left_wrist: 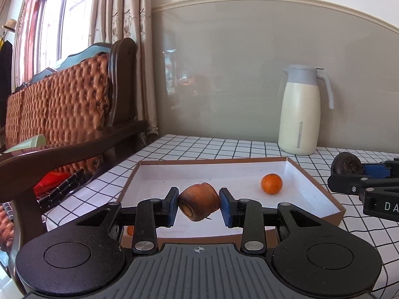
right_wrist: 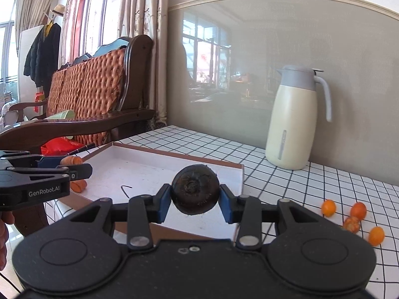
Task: Organize fruits
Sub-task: 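Carry both fruits over the white tray and open both tools to release them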
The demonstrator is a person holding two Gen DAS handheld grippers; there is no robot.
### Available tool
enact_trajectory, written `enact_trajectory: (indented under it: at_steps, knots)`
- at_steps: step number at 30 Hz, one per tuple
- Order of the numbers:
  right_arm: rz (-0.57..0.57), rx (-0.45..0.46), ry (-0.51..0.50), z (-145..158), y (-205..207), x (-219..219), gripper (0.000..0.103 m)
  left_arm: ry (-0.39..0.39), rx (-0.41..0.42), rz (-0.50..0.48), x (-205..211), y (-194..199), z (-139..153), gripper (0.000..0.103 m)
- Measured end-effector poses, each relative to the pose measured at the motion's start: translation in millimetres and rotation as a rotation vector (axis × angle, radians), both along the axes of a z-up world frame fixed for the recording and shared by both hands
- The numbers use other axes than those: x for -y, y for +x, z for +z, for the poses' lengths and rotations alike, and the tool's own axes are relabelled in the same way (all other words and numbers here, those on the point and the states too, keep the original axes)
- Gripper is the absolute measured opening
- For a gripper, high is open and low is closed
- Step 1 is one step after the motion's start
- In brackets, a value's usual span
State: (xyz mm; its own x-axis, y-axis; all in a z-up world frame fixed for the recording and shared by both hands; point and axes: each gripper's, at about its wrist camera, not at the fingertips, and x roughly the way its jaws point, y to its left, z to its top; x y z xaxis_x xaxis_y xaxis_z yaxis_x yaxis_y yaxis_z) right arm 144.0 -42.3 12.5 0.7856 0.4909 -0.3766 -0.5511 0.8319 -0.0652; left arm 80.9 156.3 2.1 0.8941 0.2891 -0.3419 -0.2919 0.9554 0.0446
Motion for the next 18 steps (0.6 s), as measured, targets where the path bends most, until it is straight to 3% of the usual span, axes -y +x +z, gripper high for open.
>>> enact_trajectory:
  at_steps: [18]
  knots:
    - [-0.003, 0.001, -0.001, -0.7, 17.8, -30.3, 0.033, -0.011, 0.028, 0.054, -41.4, 20.3, 4.5, 0.036]
